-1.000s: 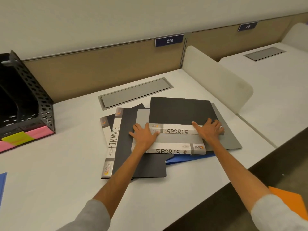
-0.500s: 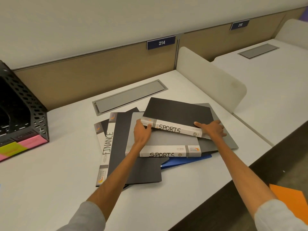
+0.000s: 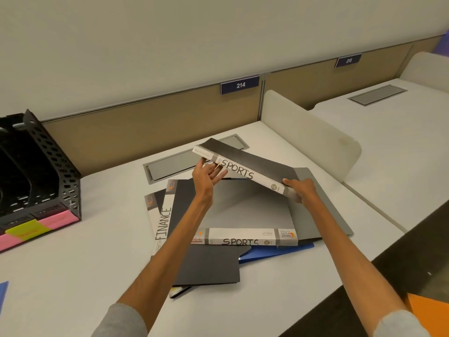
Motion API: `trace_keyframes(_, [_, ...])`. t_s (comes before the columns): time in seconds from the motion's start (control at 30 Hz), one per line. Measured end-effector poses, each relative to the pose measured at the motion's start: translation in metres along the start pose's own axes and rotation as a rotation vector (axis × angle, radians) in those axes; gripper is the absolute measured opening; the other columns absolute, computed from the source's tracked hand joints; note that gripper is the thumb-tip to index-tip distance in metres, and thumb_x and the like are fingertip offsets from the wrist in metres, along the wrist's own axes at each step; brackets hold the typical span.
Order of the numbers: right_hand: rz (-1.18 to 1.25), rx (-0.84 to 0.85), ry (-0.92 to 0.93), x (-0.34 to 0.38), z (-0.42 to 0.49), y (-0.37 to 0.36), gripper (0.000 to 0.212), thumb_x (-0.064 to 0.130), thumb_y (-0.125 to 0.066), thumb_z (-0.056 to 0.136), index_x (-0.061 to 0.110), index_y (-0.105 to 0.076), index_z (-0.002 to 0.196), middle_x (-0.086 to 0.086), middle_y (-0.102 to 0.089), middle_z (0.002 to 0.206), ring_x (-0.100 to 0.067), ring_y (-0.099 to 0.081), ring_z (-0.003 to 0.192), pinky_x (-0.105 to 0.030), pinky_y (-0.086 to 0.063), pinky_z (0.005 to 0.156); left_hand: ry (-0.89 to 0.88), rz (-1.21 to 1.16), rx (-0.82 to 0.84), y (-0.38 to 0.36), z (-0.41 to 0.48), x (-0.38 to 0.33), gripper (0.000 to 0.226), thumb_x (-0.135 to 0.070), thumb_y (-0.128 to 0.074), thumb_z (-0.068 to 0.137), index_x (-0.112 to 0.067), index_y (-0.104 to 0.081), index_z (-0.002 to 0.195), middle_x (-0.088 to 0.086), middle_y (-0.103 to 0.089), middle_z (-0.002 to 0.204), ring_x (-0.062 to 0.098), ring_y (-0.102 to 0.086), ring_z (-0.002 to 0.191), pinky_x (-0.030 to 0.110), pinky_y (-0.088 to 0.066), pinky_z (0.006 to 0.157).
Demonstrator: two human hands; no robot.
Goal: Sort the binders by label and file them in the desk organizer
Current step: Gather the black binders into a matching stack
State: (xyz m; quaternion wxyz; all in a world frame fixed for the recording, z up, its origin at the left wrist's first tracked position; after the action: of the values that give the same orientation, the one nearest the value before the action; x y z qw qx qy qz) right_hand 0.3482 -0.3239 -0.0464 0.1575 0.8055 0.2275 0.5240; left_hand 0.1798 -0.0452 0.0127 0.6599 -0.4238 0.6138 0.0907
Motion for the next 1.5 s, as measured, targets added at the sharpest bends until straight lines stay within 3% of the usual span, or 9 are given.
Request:
trace_keyframes(0.17, [0.113, 0.077, 0.022, 0.030, -0.010, -0.009, 0.054, 0.029, -0.078, 0.078, -0.004, -0.057, 0.115, -0.015, -0.061, 0.100, -0.028, -0.059, 0.082, -0.029, -0.046, 0.050, -0.021, -0.007, 0.074, -0.018, -0.007, -0.007, 0.066, 0.011, -0.032, 0.086, -0.013, -0.037, 0.147, 0.017, -0.053, 0.139, 0.029, -0.066, 0.110, 0.047, -0.055, 0.092])
trace_keyframes(0.27, [0.157, 0.117, 0.029, 0.041, -0.014, -0.015, 0.052, 0.028, -0.081, 0.076, -0.004, -0.061, 0.112, -0.017, -0.065, 0.105, -0.027, -0.062, 0.083, -0.029, -0.050, 0.052, -0.059, 0.021, 0.150, -0.028, -0.013, -0.011, 0.067, 0.011, -0.042, 0.084, -0.029, -0.052, 0.136, 0.013, -0.042, 0.149, 0.029, -0.058, 0.122, 0.046, -0.053, 0.096])
trace_keyframes(0.4, [0.165, 0.180, 0.016, 0.049, -0.023, -0.028, 0.051, 0.029, -0.080, 0.077, -0.002, -0.062, 0.114, -0.015, -0.065, 0.105, -0.026, -0.061, 0.083, -0.030, -0.051, 0.057, -0.037, 0.065, 0.226, -0.042, -0.020, -0.006, 0.092, 0.007, -0.061, 0.082, -0.033, -0.018, 0.153, 0.009, -0.044, 0.149, 0.024, -0.060, 0.120, 0.045, -0.051, 0.099])
trace_keyframes(0.6, [0.212, 0.290, 0.008, 0.048, -0.038, -0.050, 0.051, 0.031, -0.079, 0.079, -0.002, -0.063, 0.115, -0.013, -0.065, 0.095, -0.022, -0.061, 0.072, -0.027, -0.047, 0.052, -0.071, 0.137, 0.257, -0.057, -0.024, -0.009, 0.109, -0.010, -0.083, 0.075, -0.044, -0.012, 0.151, 0.010, -0.033, 0.155, 0.013, -0.059, 0.117, 0.032, -0.057, 0.087])
trace_keyframes(0.83, [0.238, 0.362, -0.018, 0.043, -0.044, -0.063, 0.054, 0.037, -0.076, 0.081, -0.002, -0.062, 0.117, -0.017, -0.062, 0.096, -0.023, -0.059, 0.071, -0.028, -0.048, 0.053, -0.135, 0.160, 0.249, -0.058, -0.027, -0.024, 0.103, -0.006, -0.082, 0.074, -0.052, -0.022, 0.144, 0.006, -0.044, 0.149, 0.032, -0.050, 0.131, 0.056, -0.045, 0.103])
trace_keyframes(1.17, [0.253, 0.401, -0.010, 0.045, -0.054, -0.073, 0.055, 0.041, -0.073, 0.083, -0.001, -0.061, 0.117, -0.014, -0.062, 0.081, -0.020, -0.059, 0.064, -0.028, -0.049, 0.054, -0.114, 0.189, 0.239, -0.053, -0.027, -0.035, 0.102, -0.003, -0.079, 0.076, -0.032, -0.019, 0.153, 0.006, -0.047, 0.147, 0.023, -0.062, 0.118, 0.035, -0.058, 0.087])
trace_keyframes(1.27, [0.225, 0.390, 0.002, 0.046, -0.056, -0.072, 0.057, 0.044, -0.073, 0.082, 0.000, -0.061, 0.117, -0.016, -0.065, 0.088, -0.022, -0.061, 0.068, -0.028, -0.050, 0.056, -0.137, 0.191, 0.254, -0.054, -0.029, -0.038, 0.082, 0.002, -0.076, 0.078, -0.015, -0.036, 0.148, 0.006, -0.054, 0.142, 0.025, -0.062, 0.117, 0.042, -0.057, 0.089])
trace_keyframes(1.37, [0.161, 0.375, 0.042, 0.049, -0.062, -0.074, 0.065, 0.054, -0.073, 0.077, 0.001, -0.062, 0.113, -0.018, -0.068, 0.099, -0.024, -0.063, 0.076, -0.027, -0.052, 0.058, -0.171, 0.226, 0.230, -0.054, -0.033, -0.042, 0.075, -0.001, -0.078, 0.077, -0.012, -0.043, 0.142, 0.008, -0.058, 0.136, 0.033, -0.062, 0.117, 0.051, -0.057, 0.085])
trace_keyframes(1.5, [0.055, 0.406, 0.106, 0.054, -0.079, -0.086, 0.068, 0.065, -0.066, 0.075, 0.003, -0.063, 0.101, -0.007, -0.065, 0.078, -0.017, -0.065, 0.062, -0.021, -0.049, 0.047, -0.272, 0.329, 0.107, -0.048, -0.035, -0.050, 0.068, 0.003, -0.077, 0.073, -0.013, -0.050, 0.133, 0.005, -0.063, 0.124, 0.031, -0.062, 0.114, 0.051, -0.058, 0.084])
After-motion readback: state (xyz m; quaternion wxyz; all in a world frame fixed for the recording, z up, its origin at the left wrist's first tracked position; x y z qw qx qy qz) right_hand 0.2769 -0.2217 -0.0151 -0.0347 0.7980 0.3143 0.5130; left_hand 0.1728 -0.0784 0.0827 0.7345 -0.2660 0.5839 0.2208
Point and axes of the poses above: each hand's wrist, its own z-axis towards the middle knuckle, its own y-axis out of the back of the hand, x = y × z, the point moved 8 cm from there along z, towards the middle knuckle
